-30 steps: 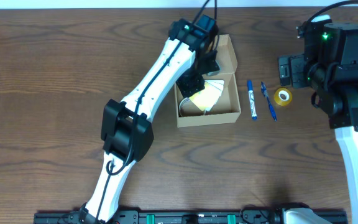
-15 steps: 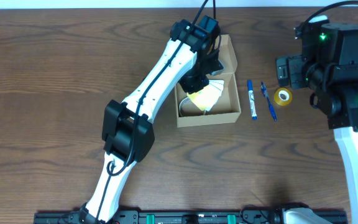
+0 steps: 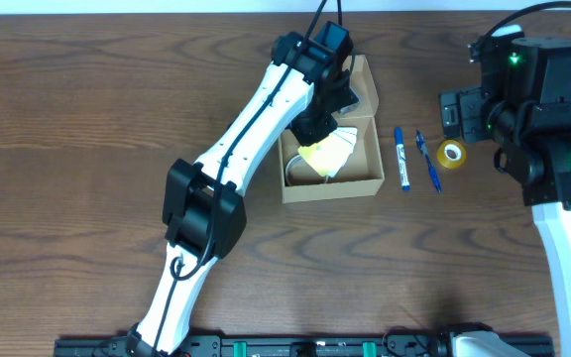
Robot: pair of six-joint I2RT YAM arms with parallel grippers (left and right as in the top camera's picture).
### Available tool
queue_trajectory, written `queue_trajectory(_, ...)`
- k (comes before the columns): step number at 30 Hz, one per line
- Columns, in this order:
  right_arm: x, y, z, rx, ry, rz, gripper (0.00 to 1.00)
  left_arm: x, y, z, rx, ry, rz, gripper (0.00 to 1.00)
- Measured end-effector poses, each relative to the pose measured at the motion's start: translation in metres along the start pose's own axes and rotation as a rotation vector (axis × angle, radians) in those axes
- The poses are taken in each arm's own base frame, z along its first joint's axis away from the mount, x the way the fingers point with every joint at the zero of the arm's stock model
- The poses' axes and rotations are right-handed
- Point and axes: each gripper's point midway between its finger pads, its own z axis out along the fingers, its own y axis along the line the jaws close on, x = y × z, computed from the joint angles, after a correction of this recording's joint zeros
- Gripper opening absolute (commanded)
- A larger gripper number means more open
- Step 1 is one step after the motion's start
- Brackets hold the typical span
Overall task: Pack container
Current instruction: 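Lower the sticky-note pad into the box beside the tape roll, then push the sticky-note pad down into the box with the left gripper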
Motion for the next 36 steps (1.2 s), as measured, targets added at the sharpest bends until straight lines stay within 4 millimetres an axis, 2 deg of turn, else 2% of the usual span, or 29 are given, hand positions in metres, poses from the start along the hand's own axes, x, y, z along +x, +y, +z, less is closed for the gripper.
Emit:
queue_trajectory(6,0.000,0.000,0.000,0.000,0.001,0.000,0.99,0.012,-0.003,0.033,0.023,0.055,-0.024,0.35)
queue_trajectory(11,0.001,0.000,0.000,-0.001,0.004,-0.001,0.99,0.013,0.001,0.055,0.006,0.062,-0.087,0.17)
queue_trajectory(29,0.001,0.000,0.000,-0.001,0.004,-0.001,0.99,-0.028,0.016,0.055,-0.040,-0.108,-0.212,0.14)
queue_trajectory(32,0.001,0.000,0.000,-0.001,0.004,-0.001,0.99,-0.035,0.008,0.055,-0.034,-0.124,-0.205,0.14)
queue_trajectory(36,0.001,0.000,0.000,-0.001,0.004,-0.001,0.99,-0.045,-0.015,0.056,-0.027,-0.130,-0.167,0.14)
